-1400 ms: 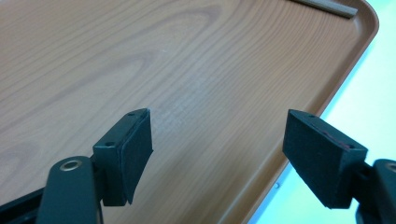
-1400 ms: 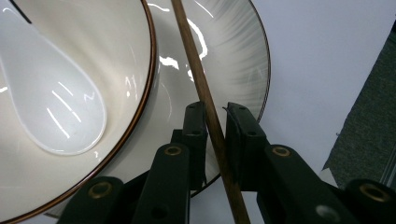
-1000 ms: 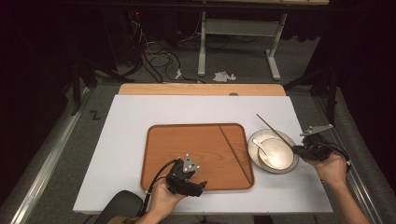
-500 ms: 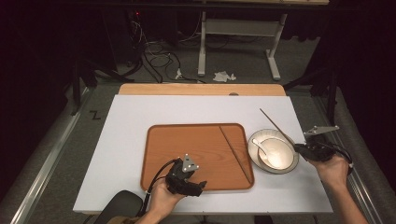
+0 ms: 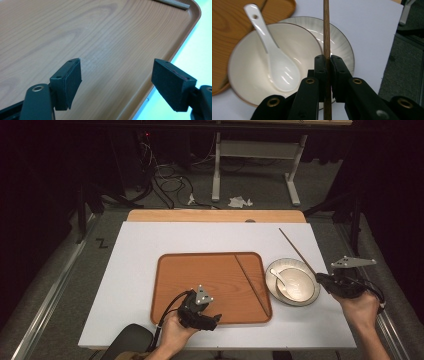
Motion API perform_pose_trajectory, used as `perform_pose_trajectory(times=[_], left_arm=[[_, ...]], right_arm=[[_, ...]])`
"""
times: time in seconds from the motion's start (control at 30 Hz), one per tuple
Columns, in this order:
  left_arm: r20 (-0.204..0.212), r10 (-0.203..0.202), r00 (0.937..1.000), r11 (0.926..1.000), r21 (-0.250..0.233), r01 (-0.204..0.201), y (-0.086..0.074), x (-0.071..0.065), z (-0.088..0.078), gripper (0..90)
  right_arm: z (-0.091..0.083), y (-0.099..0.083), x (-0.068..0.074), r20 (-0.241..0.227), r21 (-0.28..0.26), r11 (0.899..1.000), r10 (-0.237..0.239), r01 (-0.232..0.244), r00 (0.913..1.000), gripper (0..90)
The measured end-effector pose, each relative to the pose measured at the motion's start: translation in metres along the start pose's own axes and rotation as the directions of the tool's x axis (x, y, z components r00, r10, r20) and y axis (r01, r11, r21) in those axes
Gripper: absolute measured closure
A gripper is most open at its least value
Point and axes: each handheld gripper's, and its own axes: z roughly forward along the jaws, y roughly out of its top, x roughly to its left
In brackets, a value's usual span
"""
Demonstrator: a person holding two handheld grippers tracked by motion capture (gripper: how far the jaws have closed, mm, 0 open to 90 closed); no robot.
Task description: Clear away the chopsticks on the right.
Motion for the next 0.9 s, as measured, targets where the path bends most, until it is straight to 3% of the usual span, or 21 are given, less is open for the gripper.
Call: perform_pose_trajectory(times=[0.23,0.3,0.43,0.7,0.9], left_arm=[[0.002,-0.001,1.0,1.0,0.001,0.001,0.0,0.0,0.0,24.4],[0.0,-0.001,1.0,1.0,0.001,0.001,0.0,0.0,0.0,24.4],[0.001,0.0,1.0,1.0,0.0,0.0,0.0,0.0,0.0,24.4],[0.011,-0.004,0.9999,1.0,0.005,0.004,0.0,0.0,0.001,24.4],[0.018,-0.002,0.9998,0.9999,0.016,0.002,0.001,0.0,0.003,24.4]], right_arm=[[-0.016,0.005,0.033,-0.04,-0.043,0.998,-0.056,0.054,0.9977,85.0],[-0.019,0.007,0.048,-0.083,-0.064,0.995,-0.082,0.077,0.9932,85.0],[-0.017,0.009,0.075,-0.114,-0.053,0.991,-0.128,0.123,0.9852,85.0],[0.009,0.007,0.109,-0.184,-0.002,0.991,-0.134,0.136,0.9739,85.0],[0.043,0.006,0.132,-0.158,0.07,0.989,-0.121,0.133,0.9801,84.9]])
